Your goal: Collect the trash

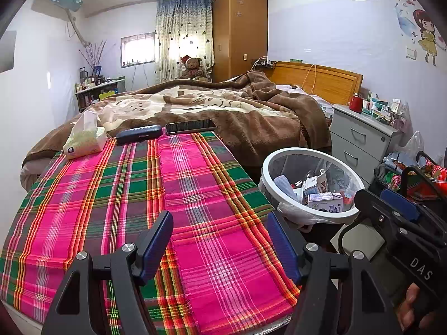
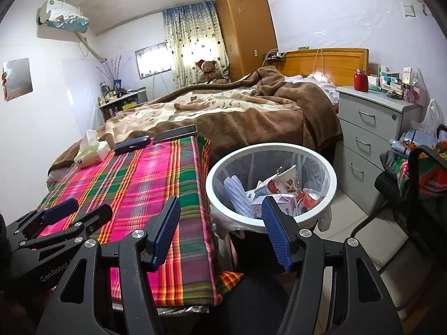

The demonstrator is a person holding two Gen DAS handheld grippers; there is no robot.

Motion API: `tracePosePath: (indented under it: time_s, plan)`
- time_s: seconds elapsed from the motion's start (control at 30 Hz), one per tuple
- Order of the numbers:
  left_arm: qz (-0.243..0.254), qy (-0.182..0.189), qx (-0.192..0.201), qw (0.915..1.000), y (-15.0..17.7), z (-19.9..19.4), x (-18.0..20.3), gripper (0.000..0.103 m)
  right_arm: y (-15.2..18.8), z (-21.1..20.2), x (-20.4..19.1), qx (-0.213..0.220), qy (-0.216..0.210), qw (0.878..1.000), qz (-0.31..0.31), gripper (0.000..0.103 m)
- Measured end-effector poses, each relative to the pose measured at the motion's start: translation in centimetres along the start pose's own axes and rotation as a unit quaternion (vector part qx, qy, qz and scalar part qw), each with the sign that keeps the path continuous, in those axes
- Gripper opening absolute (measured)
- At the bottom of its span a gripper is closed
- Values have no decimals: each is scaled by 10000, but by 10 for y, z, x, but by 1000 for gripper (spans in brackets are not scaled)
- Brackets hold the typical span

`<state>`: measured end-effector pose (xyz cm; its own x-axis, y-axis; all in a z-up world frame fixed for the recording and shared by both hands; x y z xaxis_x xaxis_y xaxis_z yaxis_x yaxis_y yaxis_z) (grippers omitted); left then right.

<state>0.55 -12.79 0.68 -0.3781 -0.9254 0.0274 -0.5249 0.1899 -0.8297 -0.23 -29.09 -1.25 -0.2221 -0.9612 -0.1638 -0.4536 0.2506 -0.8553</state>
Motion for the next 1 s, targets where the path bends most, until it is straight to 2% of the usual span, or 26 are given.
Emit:
tracePosePath:
  time_s: [1.0]
  plan:
    - [-45, 6, -9, 10000, -1, -3, -3, 69, 1, 0, -4, -47, -19, 10000, -23, 62]
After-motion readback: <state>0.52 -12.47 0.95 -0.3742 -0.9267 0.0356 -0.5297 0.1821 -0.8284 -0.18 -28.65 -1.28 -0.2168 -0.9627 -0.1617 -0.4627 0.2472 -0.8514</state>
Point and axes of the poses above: each gripper's, at about its wrist camera, not at the fingertips, and z roughly the way its jaws point, x to its right, y to its underside, the point moved 2 cm from there along z, roughly the way its jaws point, and after that the axes turned 1 degree about y, right-handed, at the moved point
